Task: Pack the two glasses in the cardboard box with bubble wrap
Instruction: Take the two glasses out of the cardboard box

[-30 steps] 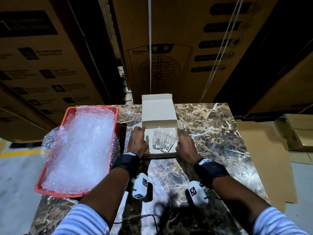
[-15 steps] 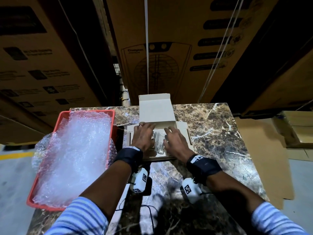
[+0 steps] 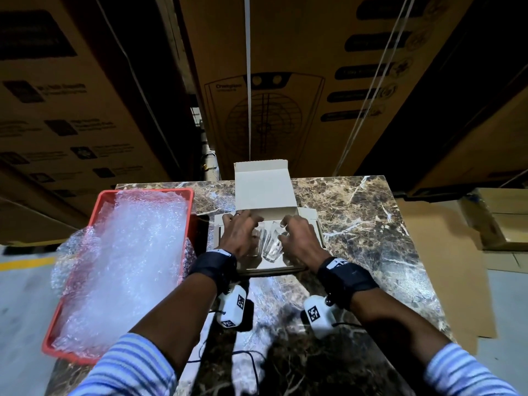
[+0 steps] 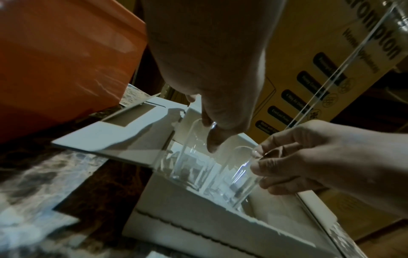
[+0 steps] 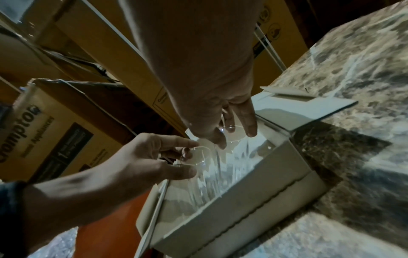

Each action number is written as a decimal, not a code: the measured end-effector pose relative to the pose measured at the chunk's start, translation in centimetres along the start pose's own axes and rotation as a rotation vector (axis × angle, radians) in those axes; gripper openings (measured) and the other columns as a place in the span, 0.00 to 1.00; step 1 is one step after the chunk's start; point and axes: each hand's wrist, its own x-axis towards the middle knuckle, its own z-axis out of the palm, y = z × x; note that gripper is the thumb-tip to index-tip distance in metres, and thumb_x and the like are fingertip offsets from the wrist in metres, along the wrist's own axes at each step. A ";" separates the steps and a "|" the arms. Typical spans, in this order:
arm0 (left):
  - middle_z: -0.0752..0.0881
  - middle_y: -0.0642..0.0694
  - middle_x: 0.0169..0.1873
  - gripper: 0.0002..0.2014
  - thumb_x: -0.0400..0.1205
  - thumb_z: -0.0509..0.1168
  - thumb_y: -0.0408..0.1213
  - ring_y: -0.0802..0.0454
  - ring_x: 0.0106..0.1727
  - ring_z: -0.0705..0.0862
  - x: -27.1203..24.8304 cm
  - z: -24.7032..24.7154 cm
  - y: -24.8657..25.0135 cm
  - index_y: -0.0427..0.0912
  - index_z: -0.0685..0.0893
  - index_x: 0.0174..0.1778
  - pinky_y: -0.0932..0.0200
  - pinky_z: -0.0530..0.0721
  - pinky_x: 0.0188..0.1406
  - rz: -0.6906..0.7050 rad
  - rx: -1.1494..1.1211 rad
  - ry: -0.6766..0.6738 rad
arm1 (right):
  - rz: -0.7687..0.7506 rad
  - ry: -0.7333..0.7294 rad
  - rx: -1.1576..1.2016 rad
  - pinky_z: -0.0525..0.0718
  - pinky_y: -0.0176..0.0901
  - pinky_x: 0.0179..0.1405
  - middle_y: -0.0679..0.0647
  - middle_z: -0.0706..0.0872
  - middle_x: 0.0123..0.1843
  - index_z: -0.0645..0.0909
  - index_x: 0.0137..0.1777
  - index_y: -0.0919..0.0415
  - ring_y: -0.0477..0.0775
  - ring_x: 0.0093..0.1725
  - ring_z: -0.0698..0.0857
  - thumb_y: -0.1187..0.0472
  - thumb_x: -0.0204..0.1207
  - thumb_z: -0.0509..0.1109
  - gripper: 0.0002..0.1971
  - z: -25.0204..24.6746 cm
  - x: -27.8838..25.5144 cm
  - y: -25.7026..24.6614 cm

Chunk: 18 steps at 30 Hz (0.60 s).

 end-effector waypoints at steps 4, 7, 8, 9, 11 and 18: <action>0.86 0.41 0.58 0.26 0.69 0.76 0.21 0.38 0.55 0.86 -0.7 -0.5 0.1 0.41 0.87 0.63 0.56 0.56 0.51 0.140 -0.030 0.121 | -0.055 0.047 0.020 0.88 0.36 0.51 0.56 0.84 0.63 0.82 0.64 0.61 0.51 0.51 0.85 0.70 0.81 0.73 0.13 -1.3 -0.4 0.1; 0.88 0.43 0.52 0.28 0.67 0.80 0.22 0.41 0.50 0.88 -1.6 -0.7 0.5 0.46 0.83 0.60 0.51 0.60 0.50 0.239 -0.047 0.170 | -0.111 0.062 -0.014 0.81 0.26 0.48 0.54 0.85 0.65 0.85 0.65 0.60 0.49 0.53 0.84 0.70 0.80 0.74 0.15 -1.6 -1.2 0.1; 0.88 0.44 0.51 0.29 0.67 0.81 0.24 0.41 0.49 0.88 -2.0 -0.6 0.6 0.48 0.81 0.60 0.48 0.62 0.52 0.259 -0.044 0.179 | -0.134 0.069 -0.040 0.83 0.29 0.50 0.53 0.85 0.64 0.86 0.65 0.60 0.50 0.53 0.85 0.70 0.80 0.74 0.15 -1.6 -1.6 0.1; 0.88 0.44 0.49 0.28 0.67 0.83 0.27 0.41 0.48 0.88 -2.3 -0.6 0.9 0.49 0.80 0.59 0.46 0.64 0.53 0.262 -0.027 0.187 | -0.154 0.077 -0.065 0.87 0.34 0.52 0.53 0.86 0.64 0.87 0.64 0.59 0.51 0.52 0.86 0.70 0.79 0.74 0.15 -1.7 -2.1 0.1; 0.89 0.46 0.45 0.21 0.69 0.81 0.34 0.40 0.47 0.88 -2.8 -0.5 1.3 0.48 0.84 0.56 0.46 0.64 0.52 0.237 0.012 0.183 | -0.177 0.084 -0.108 0.90 0.48 0.54 0.54 0.87 0.64 0.89 0.63 0.57 0.55 0.51 0.88 0.68 0.78 0.73 0.15 -1.7 -2.9 0.3; 0.83 0.48 0.53 0.16 0.72 0.79 0.43 0.41 0.58 0.80 -2.9 -0.3 2.4 0.49 0.89 0.54 0.46 0.74 0.54 0.126 0.124 0.087 | -0.191 0.079 -0.106 0.88 0.56 0.53 0.55 0.89 0.59 0.89 0.58 0.56 0.56 0.50 0.89 0.60 0.78 0.76 0.10 -2.1 -4.4 0.6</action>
